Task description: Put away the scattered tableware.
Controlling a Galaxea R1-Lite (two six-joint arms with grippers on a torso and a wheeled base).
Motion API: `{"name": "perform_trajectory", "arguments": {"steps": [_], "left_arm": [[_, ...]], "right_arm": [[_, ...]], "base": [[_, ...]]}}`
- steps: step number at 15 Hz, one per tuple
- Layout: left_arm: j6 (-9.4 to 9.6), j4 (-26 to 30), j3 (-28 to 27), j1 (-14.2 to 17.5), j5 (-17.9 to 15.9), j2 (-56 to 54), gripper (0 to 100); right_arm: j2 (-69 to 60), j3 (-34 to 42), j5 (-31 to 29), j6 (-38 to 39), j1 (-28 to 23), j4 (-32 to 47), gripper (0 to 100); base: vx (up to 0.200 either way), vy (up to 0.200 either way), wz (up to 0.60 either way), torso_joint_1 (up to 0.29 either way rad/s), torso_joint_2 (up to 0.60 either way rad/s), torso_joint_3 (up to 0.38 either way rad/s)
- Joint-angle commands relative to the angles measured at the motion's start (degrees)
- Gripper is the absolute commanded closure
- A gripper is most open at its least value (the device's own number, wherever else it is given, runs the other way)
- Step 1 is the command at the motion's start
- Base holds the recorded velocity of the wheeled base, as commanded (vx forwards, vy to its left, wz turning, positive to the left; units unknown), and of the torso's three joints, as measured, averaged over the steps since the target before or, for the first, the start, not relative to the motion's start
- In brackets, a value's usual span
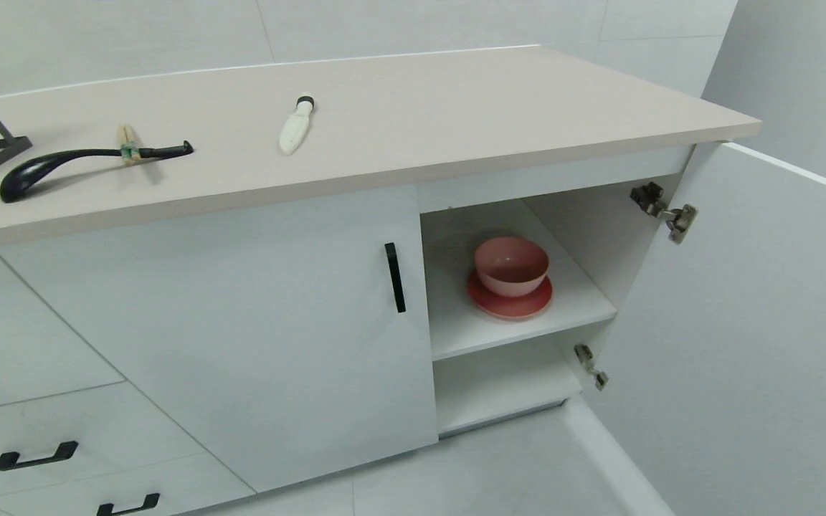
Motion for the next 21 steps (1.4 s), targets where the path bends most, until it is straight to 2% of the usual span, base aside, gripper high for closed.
{"name": "perform_trajectory", "arguments": {"steps": [1,15,21], "left_arm": [[0.03,0.00,0.01,0.02,0.06,-0.07,0],[-0.06,0.00,0.01,0.02,0.15,-0.07,0],[-0.50,-0.09,0.01,0.02,0.23,-0.07,0]], "right_arm": [[0.18,0.00,0.01,0.02,0.00,0.02,0],[0.18,0.00,0.01,0.11,0.00,0.02,0],[0.18,0.00,-0.08,0.20,0.00,0.02,0]], "base": [[-0.200,-0.200,0.00,0.002,-0.01,0.002],[0.000,-0.200,0.00,0.002,0.00,0.002],[-0.200,-0.033,0.00,0.004,0.00,0.003]]}}
